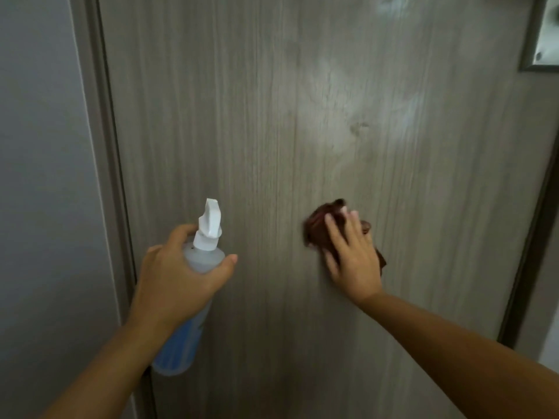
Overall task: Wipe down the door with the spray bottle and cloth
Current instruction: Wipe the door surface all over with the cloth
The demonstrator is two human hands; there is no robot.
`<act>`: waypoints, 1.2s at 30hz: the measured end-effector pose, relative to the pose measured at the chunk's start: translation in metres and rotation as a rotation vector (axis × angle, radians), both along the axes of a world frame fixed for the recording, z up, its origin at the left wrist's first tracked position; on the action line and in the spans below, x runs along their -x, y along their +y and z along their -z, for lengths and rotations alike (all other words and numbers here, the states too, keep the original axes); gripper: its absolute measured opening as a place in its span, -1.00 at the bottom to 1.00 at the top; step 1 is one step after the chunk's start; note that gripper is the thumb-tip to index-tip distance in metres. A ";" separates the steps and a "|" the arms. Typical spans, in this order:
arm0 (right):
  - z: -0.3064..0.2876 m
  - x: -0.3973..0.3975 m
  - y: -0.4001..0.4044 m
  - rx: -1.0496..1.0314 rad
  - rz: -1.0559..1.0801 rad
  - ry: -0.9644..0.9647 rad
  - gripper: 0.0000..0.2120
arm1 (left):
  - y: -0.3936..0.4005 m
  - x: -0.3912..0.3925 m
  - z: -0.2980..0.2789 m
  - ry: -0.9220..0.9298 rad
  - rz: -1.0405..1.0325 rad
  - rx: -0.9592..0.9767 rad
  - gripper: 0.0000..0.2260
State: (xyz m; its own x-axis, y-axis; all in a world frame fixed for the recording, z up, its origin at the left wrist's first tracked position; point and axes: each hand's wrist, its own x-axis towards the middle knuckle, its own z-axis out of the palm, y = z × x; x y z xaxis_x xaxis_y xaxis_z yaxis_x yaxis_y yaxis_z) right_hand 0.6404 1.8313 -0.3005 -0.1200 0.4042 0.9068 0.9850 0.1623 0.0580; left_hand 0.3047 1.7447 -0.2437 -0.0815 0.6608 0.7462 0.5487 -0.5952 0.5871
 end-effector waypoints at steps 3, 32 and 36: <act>-0.002 -0.013 -0.006 -0.096 0.136 0.562 -0.29 | 0.000 -0.001 0.001 -0.013 0.013 0.007 -0.57; 0.011 0.226 0.069 -0.013 -0.141 -0.461 -0.30 | 0.036 0.090 0.132 -0.271 -0.110 0.168 -0.45; 0.092 0.231 0.075 0.201 -0.153 -0.823 -0.30 | 0.038 0.093 0.153 -0.281 -0.119 0.173 -0.39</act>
